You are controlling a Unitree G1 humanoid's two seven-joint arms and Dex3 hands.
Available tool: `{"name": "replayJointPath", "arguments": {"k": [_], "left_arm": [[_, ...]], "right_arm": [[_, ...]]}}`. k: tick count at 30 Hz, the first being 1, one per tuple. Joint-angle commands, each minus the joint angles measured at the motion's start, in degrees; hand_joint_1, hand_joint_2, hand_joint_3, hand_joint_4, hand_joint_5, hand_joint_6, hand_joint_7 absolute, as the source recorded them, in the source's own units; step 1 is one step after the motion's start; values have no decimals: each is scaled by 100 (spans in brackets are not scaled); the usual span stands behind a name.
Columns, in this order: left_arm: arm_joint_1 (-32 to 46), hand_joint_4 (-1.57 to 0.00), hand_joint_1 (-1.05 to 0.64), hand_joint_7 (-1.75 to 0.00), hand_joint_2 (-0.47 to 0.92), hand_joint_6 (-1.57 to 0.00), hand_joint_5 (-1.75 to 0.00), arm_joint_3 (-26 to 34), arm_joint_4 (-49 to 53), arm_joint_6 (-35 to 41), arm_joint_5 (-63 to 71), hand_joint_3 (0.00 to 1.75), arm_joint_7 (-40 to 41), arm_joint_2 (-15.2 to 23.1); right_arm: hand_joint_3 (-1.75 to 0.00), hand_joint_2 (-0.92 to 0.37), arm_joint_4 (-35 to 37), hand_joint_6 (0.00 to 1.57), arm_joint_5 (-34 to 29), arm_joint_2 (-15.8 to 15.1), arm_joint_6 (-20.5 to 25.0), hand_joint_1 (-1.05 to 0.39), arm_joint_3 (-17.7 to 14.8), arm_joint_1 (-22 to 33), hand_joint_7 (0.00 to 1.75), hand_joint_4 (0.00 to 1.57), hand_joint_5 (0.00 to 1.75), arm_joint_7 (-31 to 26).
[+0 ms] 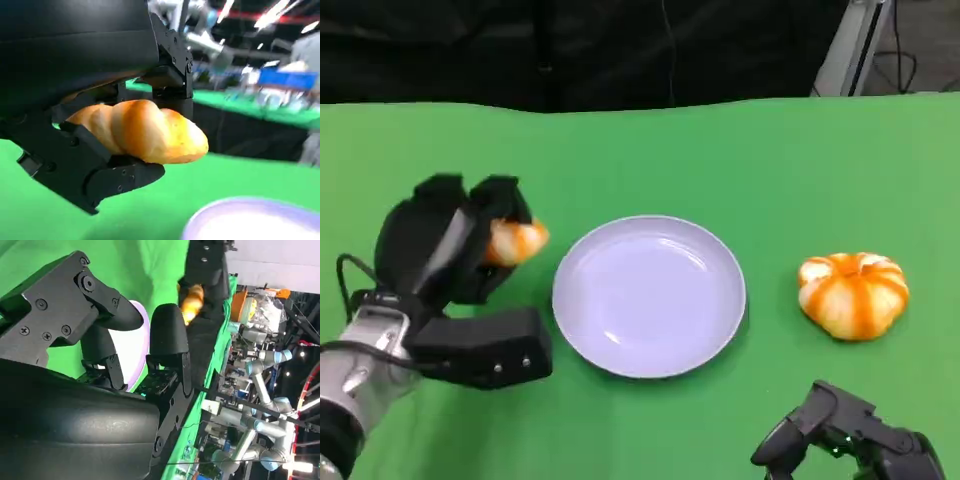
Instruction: Grasp the bread from the table and place it into the plate.
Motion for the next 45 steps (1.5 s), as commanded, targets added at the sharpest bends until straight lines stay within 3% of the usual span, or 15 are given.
{"name": "replayJointPath", "arguments": {"k": [1,9,21,28,30,32,35,39,45], "left_arm": [[182,-93,-13,-175,30,-71,-175,127,-722,-65,-13,139,69,94],[342,-93,-14,-175,25,-70,-175,135,-1651,-146,-361,144,-792,-341],[-93,-92,-16,-175,30,-71,-175,-95,-944,-7,-245,143,-1160,-1100],[-389,-89,-15,-166,34,-71,-175,-233,-420,131,-298,134,-1638,-1310],[-448,-57,-27,-73,59,-66,-131,-270,-419,301,-361,73,-2164,-1297],[-470,-33,-45,-22,85,-49,-68,-308,-485,407,-367,23,-2550,-1243],[-443,-7,-67,-4,91,-28,-43,-364,-608,642,-297,15,-2899,-1206],[-359,0,-88,-1,92,-5,-5,-474,-949,1071,-176,29,-3426,-1111],[-247,0,-98,0,92,0,0,-467,-1439,1485,-265,45,-4106,-973]], "right_arm": [[-129,-35,-2,76,-7,-49,-44,-7,-20,-1,133,70,160,-21],[-128,-35,48,76,36,-60,-95,-8,-27,-1,133,71,160,-14],[-125,-37,4,76,3,-92,-95,-11,-31,36,132,70,159,-14],[-124,-37,-18,76,59,-77,-24,-11,-14,39,131,69,159,7],[-124,-37,-6,76,72,-76,-54,-11,-13,29,131,69,159,6],[-124,-37,9,76,57,-77,-82,-12,-16,18,131,69,160,-2],[-124,-38,14,76,39,-82,-86,-12,-19,11,131,70,160,-5],[-124,-38,-2,76,34,-89,-73,-12,-26,17,132,70,160,-2],[-125,-37,15,76,50,-109,-90,-11,-41,2,132,70,160,10]]}}
